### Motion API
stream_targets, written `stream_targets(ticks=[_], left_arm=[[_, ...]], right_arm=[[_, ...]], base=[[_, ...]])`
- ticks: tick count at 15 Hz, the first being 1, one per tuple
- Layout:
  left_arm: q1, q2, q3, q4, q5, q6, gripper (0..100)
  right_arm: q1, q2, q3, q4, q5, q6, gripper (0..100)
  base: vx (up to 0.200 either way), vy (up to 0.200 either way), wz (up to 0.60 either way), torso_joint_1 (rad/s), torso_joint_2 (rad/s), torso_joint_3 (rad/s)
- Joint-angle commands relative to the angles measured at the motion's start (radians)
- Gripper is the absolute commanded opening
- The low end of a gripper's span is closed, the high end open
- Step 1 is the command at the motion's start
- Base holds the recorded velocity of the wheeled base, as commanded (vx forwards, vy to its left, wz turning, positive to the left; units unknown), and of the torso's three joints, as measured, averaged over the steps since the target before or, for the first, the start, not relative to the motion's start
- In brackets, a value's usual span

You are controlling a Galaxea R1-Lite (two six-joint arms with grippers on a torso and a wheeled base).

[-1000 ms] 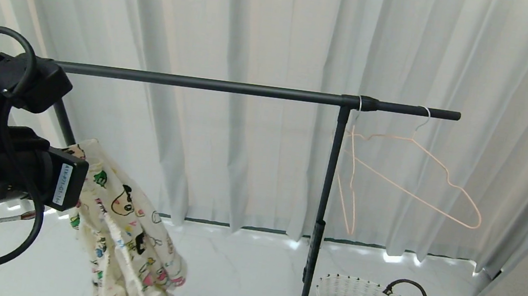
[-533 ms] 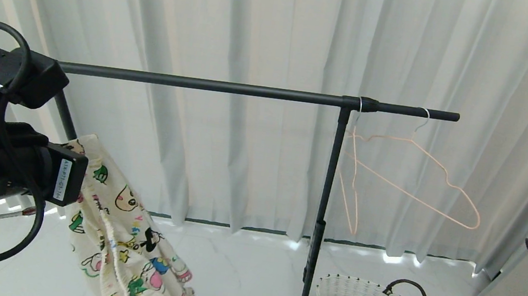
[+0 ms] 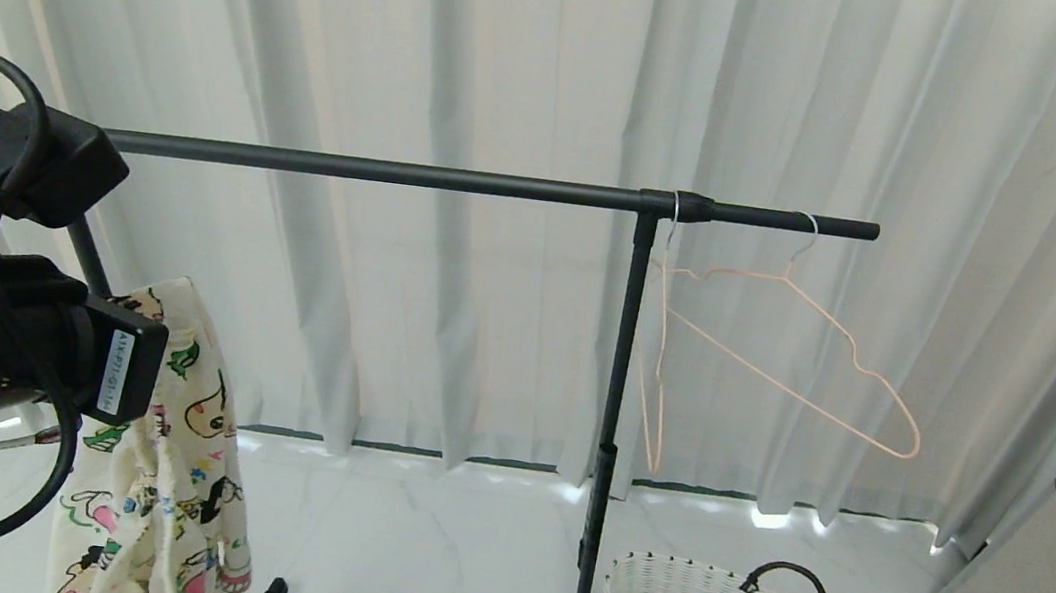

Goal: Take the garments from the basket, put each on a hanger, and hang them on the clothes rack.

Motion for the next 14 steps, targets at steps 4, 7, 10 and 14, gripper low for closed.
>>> stream_targets(ticks=[4, 7, 10, 14], left_arm=[[0.002, -0.001, 0.004, 0.001, 0.003, -0.003, 0], [0.004, -0.002, 0.01, -0.001, 0.001, -0.006, 0], [0.004, -0.002, 0.01, -0.001, 0.001, -0.005, 0], [0.004, -0.002, 0.011, 0.001, 0.003, -0.005, 0]], right_arm=[[0.001, 0.025, -0.001, -0.02, 0.002, -0.002, 100], [0.001, 0.05, -0.001, -0.058, 0.021, -0.001, 100], [-0.002, 0.079, -0.001, -0.113, 0.065, 0.001, 100], [-0.03, 0.119, -0.003, -0.162, 0.091, 0.001, 100]], base=[[0.0, 0.0, 0.0, 0.0, 0.0, 0.0], [0.067, 0.0, 0.0, 0.001, 0.0, 0.001], [0.2, 0.0, 0.0, -0.001, 0.0, 0.001], [0.05, 0.0, 0.0, 0.002, 0.0, 0.001]])
